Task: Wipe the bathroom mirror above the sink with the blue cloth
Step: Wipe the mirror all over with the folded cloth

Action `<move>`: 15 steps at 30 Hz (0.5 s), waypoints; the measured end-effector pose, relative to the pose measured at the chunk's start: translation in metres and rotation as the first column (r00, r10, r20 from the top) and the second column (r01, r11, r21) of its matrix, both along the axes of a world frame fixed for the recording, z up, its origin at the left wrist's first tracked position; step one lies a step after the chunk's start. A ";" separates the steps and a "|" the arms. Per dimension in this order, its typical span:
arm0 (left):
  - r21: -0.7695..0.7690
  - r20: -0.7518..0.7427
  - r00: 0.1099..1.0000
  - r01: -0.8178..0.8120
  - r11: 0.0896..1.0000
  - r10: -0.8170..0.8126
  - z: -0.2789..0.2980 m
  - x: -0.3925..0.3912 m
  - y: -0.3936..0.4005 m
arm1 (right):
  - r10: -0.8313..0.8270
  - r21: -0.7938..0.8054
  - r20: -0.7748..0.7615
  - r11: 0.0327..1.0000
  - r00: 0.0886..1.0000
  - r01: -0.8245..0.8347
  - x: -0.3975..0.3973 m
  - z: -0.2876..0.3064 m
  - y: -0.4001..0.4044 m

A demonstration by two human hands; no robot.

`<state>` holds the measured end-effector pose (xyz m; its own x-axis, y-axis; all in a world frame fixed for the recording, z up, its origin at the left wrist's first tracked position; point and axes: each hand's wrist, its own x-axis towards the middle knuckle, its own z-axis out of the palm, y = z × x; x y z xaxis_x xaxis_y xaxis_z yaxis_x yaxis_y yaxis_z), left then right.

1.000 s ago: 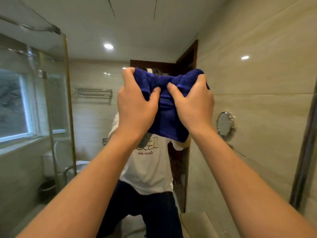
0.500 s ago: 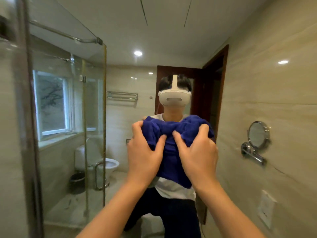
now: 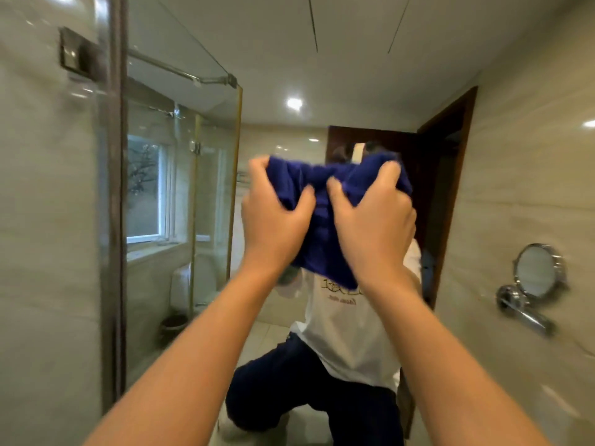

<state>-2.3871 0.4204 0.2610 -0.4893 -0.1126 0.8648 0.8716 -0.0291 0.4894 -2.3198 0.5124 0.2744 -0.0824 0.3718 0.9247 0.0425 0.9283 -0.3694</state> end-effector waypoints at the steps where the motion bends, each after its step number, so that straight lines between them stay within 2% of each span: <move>1: 0.010 0.043 0.999 0.009 1.000 -0.009 -0.026 0.000 -0.003 | 0.023 0.012 0.019 1.000 1.000 -0.024 -0.002 -0.023 -0.005; 5: 0.013 0.196 0.980 -0.017 1.000 0.014 -0.102 -0.004 -0.019 | 0.078 -0.008 0.138 0.997 0.987 -0.078 -0.009 -0.095 -0.022; 8: -0.027 0.249 0.968 -0.012 1.000 0.018 -0.117 -0.005 -0.028 | 0.100 -0.065 0.164 0.994 0.981 -0.090 -0.009 -0.109 -0.029; 11: -0.039 0.238 0.971 -0.024 0.999 0.033 -0.097 -0.010 -0.035 | 0.137 -0.083 0.197 0.989 0.971 -0.122 -0.011 -0.083 -0.034; 15: -0.003 0.204 0.977 -0.060 0.998 0.060 -0.027 -0.027 -0.046 | 0.151 0.009 0.179 0.988 0.972 -0.155 -0.021 -0.012 -0.047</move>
